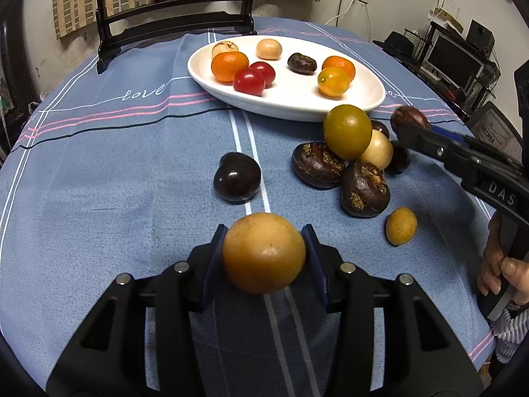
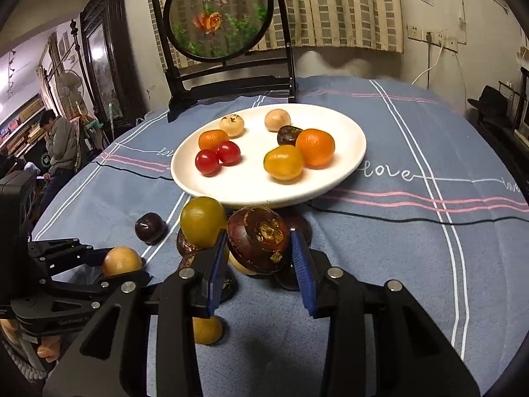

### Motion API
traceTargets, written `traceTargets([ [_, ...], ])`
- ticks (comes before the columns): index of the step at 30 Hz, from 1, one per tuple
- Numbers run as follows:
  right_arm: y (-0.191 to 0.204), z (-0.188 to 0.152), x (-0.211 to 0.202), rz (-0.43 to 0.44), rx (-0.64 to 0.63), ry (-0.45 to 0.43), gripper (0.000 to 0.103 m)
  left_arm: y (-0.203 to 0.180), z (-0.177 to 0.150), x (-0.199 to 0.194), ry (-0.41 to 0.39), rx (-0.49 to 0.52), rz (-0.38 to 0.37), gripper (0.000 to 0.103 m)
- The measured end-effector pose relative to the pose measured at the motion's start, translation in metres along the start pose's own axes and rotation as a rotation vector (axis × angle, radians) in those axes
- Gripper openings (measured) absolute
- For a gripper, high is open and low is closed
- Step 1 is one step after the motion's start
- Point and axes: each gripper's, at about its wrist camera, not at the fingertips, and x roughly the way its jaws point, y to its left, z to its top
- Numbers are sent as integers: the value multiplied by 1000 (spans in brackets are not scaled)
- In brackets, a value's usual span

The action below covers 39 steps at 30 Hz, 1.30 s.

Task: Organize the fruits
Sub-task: 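Grasp a dark brown round fruit with the right gripper while the left gripper holds the tan fruit, then carry the tan fruit and dark brown fruit onto the white plate and open both grippers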

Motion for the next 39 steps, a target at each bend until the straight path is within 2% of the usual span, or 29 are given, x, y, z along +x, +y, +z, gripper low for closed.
traceTargets([
  [5,-5,1,-5,23,30,-12,39,-1,0,-4,-16,4,-16,45],
  [11,-10,1,-17,44,66,-32,39,-3,8,-27,-103,7,20,45],
  [16,-23,25,-32,108,134,-64,39,7,56,-49,-167,-30,69,45],
  [19,-26,59,-47,86,122,-120,39,6,98,-60,-227,-40,107,45],
  [22,-28,91,-51,76,122,-164,39,-3,129,-53,-260,-34,148,45],
  [26,-33,119,-23,62,143,-165,39,-25,145,-16,-228,-26,101,45],
  [28,-39,125,0,44,156,-141,39,-31,143,3,-205,-12,89,45],
  [32,-53,132,53,22,178,-64,39,-37,135,43,-111,17,64,45],
  [35,-60,133,84,26,184,-13,39,-36,134,56,-65,15,38,45],
  [39,-69,133,111,21,188,34,39,-37,134,65,-53,34,61,45],
])
